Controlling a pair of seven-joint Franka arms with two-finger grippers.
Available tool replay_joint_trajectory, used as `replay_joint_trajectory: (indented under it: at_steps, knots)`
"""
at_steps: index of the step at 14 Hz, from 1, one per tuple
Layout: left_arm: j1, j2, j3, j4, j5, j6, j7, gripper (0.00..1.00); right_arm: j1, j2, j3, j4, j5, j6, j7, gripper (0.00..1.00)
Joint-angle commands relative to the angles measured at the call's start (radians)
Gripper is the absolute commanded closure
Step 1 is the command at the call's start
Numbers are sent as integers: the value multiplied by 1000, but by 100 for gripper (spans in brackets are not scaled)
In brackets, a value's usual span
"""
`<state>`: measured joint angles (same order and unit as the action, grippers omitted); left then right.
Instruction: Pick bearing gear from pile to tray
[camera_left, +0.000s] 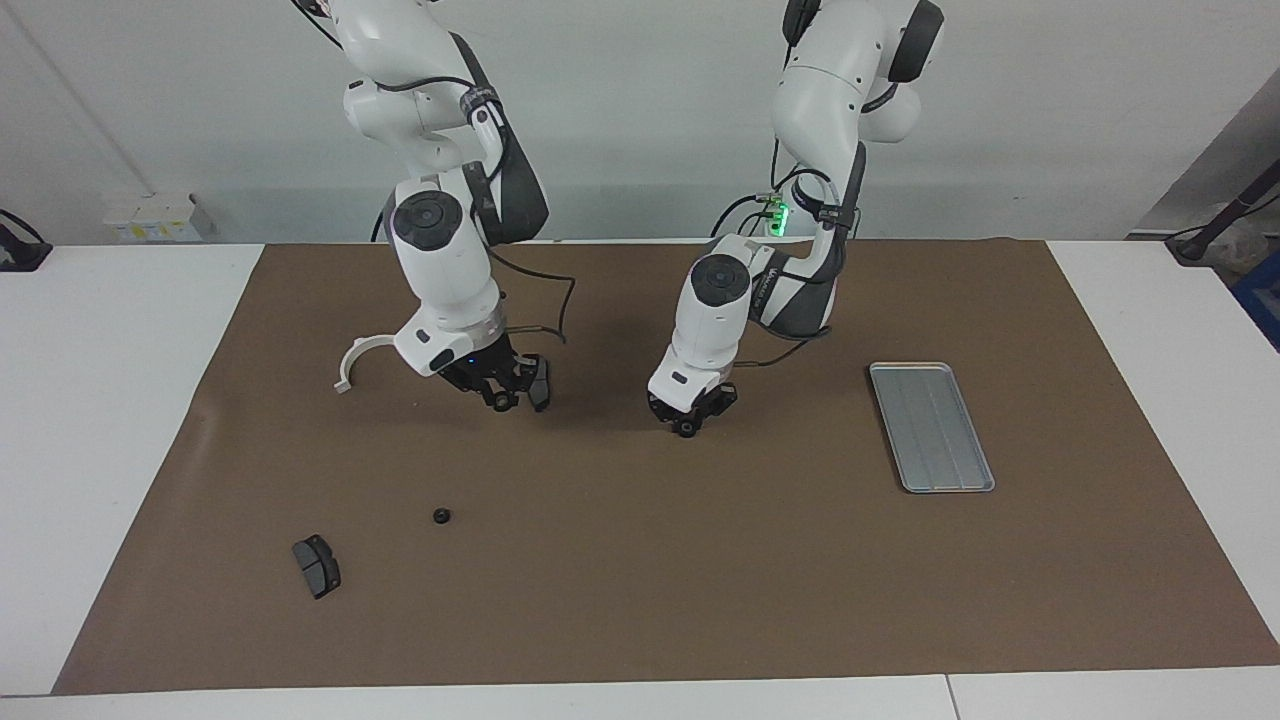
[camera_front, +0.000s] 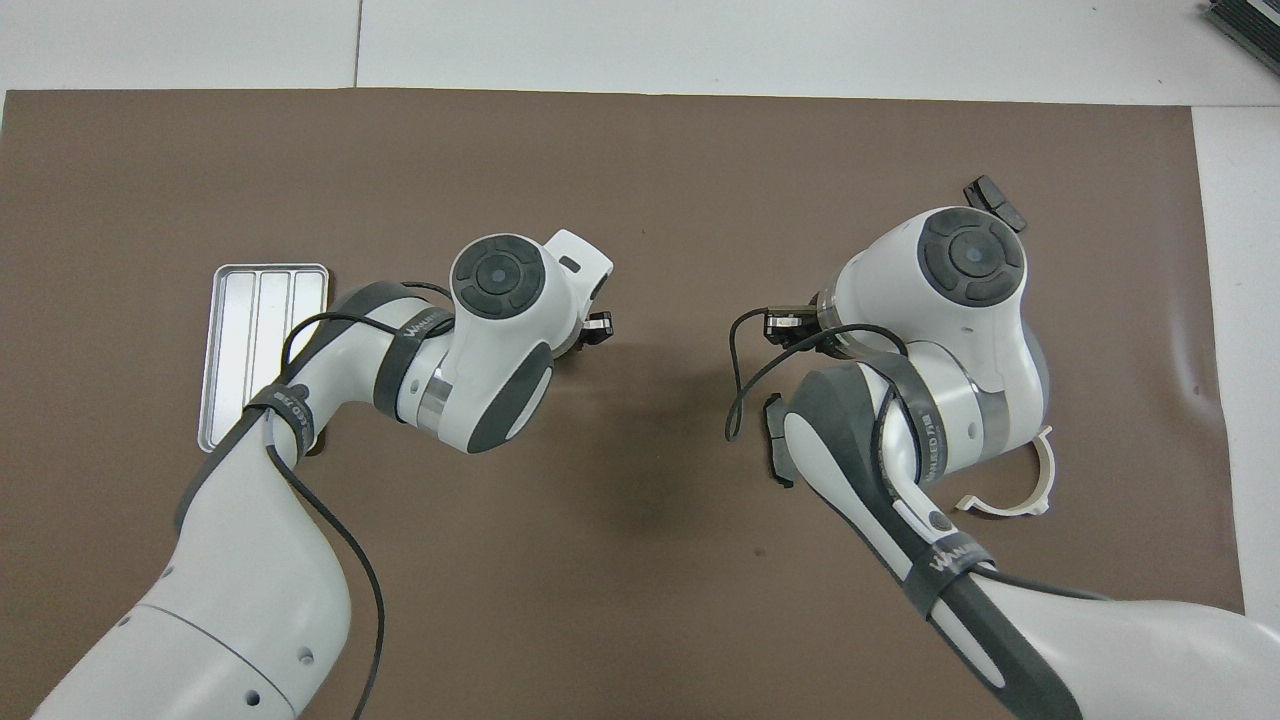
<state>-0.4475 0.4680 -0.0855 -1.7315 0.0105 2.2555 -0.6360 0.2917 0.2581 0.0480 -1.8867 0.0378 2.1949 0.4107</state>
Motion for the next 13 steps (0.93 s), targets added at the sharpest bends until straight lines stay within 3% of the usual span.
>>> replay_joint_trajectory:
  at_steps: [1, 5, 9, 13]
  knots:
    - [94, -12, -4, 91, 2, -138, 73, 88, 41, 64, 3, 79, 2, 5, 52, 100]
    - [300, -49, -5, 92, -3, -203, 283, 90, 185, 245, -2, 274, -19, -6, 282, 100]
    - [461, -72, -3, 37, -3, -217, 546, 90, 276, 364, 0, 415, -58, -29, 442, 100]
    - [536, -108, 0, -94, -3, -151, 699, 90, 294, 372, 1, 391, -90, 14, 459, 100]
